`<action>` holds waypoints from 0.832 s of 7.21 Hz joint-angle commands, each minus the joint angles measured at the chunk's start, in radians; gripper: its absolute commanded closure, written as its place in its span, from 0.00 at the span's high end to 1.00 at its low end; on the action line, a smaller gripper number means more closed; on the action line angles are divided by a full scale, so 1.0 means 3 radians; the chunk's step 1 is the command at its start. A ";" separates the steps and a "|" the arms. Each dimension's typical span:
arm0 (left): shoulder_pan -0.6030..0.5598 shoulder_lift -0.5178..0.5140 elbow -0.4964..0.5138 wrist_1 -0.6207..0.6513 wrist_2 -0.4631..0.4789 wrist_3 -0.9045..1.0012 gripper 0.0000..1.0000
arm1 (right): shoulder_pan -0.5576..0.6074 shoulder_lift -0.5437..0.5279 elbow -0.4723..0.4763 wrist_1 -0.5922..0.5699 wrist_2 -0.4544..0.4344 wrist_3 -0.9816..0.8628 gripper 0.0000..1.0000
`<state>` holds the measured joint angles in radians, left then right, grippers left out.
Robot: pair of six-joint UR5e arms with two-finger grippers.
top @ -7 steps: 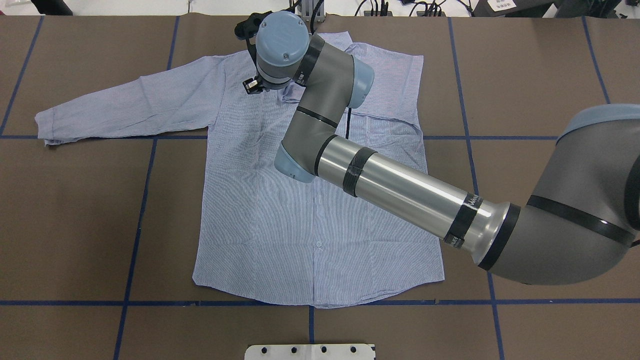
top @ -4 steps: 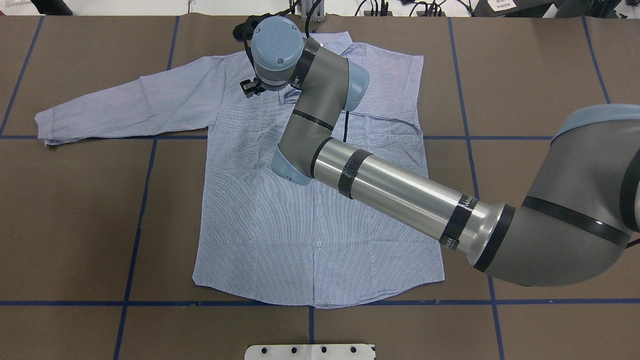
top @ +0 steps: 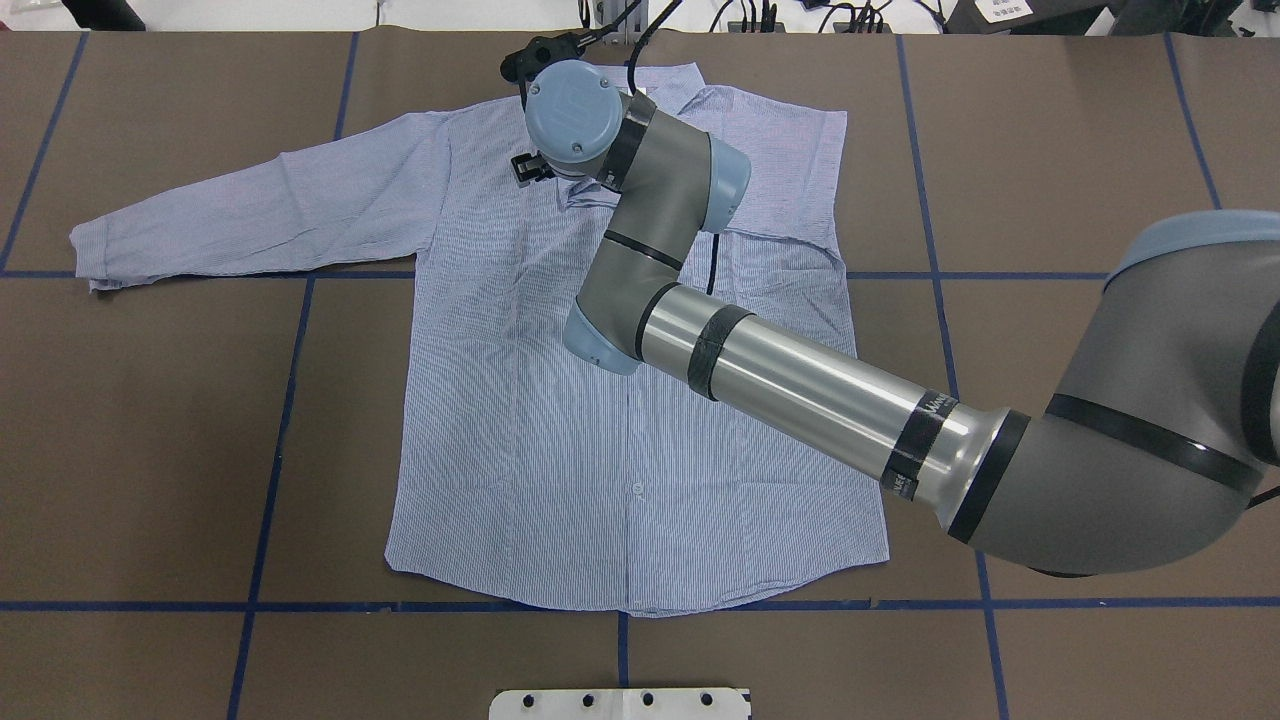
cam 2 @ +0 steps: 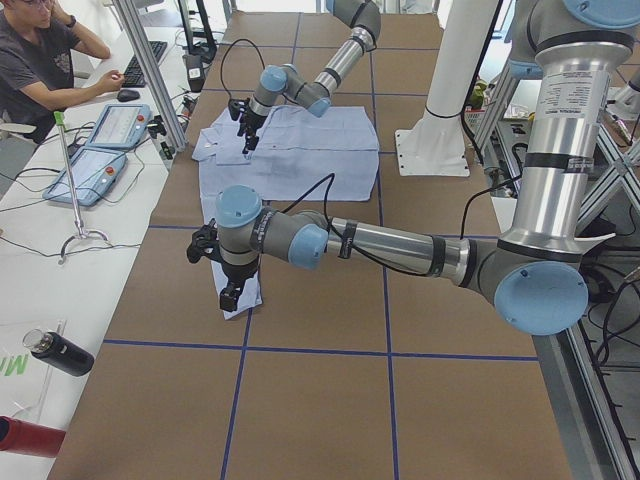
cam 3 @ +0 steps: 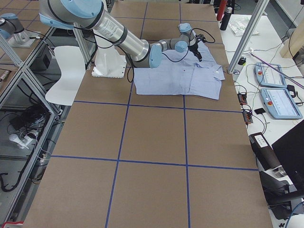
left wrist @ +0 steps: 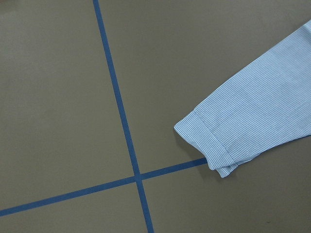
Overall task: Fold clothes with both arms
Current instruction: 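Lay the sleeve cuff near the collar with the right gripper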
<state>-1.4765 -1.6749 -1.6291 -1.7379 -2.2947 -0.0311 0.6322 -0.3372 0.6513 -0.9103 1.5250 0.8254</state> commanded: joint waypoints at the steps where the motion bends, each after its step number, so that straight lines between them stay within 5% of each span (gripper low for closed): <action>1: -0.0002 -0.0001 -0.0010 0.0000 0.0000 -0.0004 0.99 | 0.0004 -0.0006 -0.0161 0.0298 -0.0144 0.0671 0.98; 6: -0.0002 -0.0001 -0.0036 0.0000 0.0005 -0.0004 0.99 | -0.0031 -0.0011 -0.0381 0.0386 -0.0047 0.1278 0.97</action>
<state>-1.4772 -1.6751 -1.6391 -1.7380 -2.2945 -0.0322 0.6258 -0.3417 0.5473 -0.7964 1.5027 1.1997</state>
